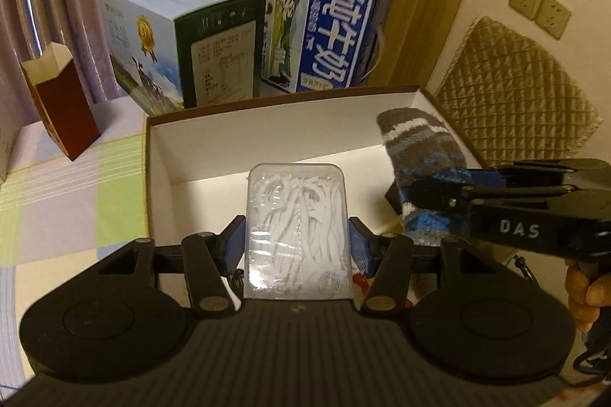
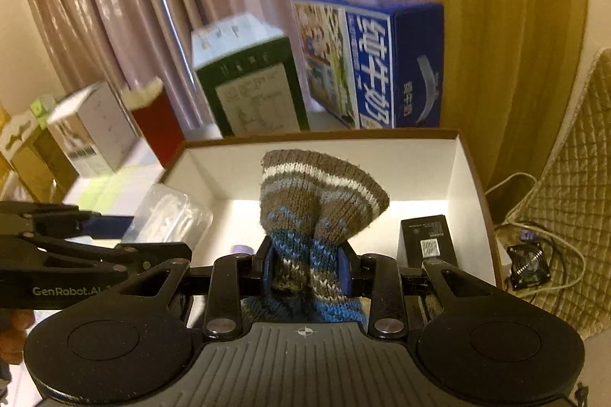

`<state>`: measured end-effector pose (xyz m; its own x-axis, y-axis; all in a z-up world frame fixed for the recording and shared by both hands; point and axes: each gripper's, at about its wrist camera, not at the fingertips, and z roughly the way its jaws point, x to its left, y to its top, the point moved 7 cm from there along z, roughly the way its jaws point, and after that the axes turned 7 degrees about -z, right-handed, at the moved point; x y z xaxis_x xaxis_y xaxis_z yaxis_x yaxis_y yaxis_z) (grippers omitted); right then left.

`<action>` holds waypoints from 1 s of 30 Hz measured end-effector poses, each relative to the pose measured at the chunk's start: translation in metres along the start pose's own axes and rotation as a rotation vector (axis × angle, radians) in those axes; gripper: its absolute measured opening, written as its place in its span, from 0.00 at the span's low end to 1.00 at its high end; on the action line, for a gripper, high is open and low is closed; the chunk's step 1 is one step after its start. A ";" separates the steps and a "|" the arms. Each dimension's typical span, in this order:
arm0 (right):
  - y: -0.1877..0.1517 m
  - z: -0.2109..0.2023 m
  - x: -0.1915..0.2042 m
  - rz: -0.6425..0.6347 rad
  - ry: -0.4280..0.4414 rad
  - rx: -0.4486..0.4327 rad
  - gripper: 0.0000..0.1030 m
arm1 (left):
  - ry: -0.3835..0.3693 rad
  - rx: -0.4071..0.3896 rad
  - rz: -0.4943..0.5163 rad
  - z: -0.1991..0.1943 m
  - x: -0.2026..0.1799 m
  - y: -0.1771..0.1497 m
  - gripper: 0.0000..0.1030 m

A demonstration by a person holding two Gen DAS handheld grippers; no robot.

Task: Organize objects
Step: 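Carry the earphone case and sock into the cardboard box and release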

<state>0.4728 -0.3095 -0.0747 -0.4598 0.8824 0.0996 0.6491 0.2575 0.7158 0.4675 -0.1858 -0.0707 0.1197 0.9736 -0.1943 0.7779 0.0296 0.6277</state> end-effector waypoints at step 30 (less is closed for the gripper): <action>0.013 0.080 -0.043 -0.145 -0.087 0.066 0.59 | 0.027 0.136 -0.011 0.108 0.009 0.012 0.50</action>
<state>0.5497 -0.3127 -0.1249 -0.4990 0.8643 -0.0634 0.6197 0.4070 0.6711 0.5451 -0.2016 -0.1463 0.0952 0.9793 -0.1788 0.8557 0.0113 0.5173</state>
